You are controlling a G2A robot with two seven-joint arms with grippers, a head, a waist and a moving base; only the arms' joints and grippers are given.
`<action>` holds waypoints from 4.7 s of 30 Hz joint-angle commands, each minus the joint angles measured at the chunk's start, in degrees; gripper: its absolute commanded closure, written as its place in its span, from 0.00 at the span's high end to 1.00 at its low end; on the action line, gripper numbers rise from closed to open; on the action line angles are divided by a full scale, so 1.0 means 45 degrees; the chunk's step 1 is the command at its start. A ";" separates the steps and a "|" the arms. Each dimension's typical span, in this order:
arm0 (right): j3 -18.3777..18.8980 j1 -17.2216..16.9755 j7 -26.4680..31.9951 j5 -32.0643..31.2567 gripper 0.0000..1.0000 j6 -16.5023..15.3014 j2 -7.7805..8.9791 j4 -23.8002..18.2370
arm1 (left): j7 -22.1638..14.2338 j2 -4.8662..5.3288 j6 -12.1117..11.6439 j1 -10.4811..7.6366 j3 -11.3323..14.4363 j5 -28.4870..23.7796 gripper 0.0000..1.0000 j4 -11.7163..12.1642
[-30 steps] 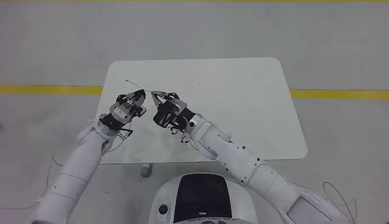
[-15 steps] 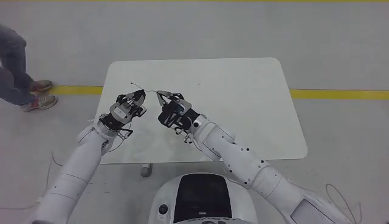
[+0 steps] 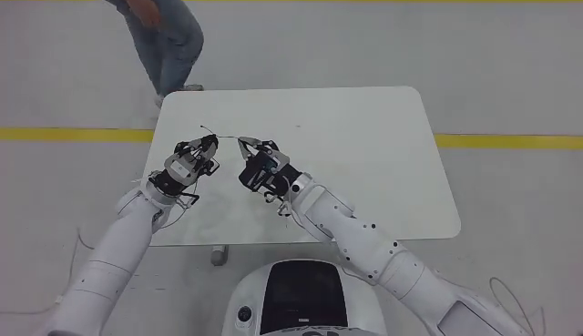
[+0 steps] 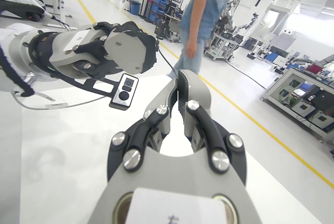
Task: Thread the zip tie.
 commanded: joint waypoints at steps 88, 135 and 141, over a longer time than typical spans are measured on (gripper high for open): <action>-0.0194 -0.0050 0.1243 0.0000 0.00 0.0328 0.0312 0.0171 | 0.0000 0.0000 0.0000 0.0000 0.0000 0.0000 0.00 0.0000; 0.2508 -0.1042 0.1811 0.2710 1.00 -0.1345 0.0840 -0.0070 | -0.0423 0.0471 0.0000 -0.0032 0.0242 0.0688 0.00 -0.0409; 0.2523 -0.1140 0.1819 0.2826 1.00 -0.1331 0.0827 -0.0107 | -0.0112 0.0433 -0.0012 0.0002 0.0293 0.0704 0.00 -0.0786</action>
